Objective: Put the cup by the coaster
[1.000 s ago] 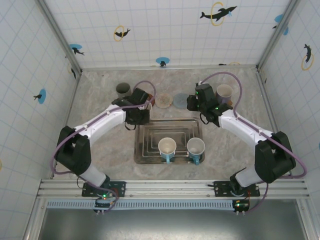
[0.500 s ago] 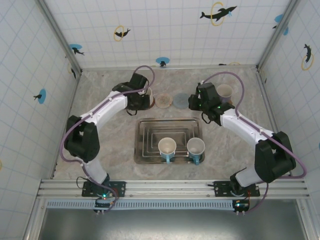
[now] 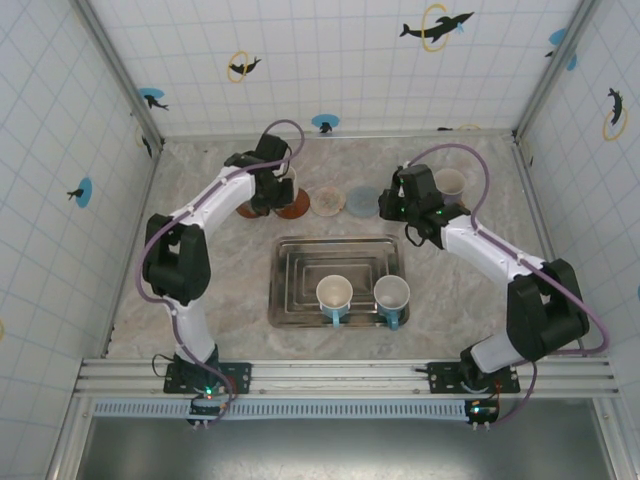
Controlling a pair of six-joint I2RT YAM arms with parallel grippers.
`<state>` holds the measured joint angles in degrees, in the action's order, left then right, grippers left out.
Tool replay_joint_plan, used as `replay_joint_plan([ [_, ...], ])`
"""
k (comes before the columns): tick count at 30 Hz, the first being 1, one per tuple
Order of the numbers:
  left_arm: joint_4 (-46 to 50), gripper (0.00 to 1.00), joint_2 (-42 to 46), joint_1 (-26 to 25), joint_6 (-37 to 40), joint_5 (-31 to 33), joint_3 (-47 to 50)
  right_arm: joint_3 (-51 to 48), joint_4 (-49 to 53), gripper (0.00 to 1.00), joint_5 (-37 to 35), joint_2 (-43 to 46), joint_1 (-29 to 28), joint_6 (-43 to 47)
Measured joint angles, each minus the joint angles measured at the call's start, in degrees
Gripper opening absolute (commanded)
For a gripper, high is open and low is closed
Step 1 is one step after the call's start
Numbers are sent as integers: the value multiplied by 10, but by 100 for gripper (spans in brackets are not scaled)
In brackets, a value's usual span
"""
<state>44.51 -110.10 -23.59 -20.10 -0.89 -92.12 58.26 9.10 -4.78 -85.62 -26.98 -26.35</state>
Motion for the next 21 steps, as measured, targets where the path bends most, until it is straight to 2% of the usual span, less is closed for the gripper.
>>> replay_joint_plan([
  [21,33,0,-48,4,17,-3,-43,0,1,54,24,-8,11,-2],
])
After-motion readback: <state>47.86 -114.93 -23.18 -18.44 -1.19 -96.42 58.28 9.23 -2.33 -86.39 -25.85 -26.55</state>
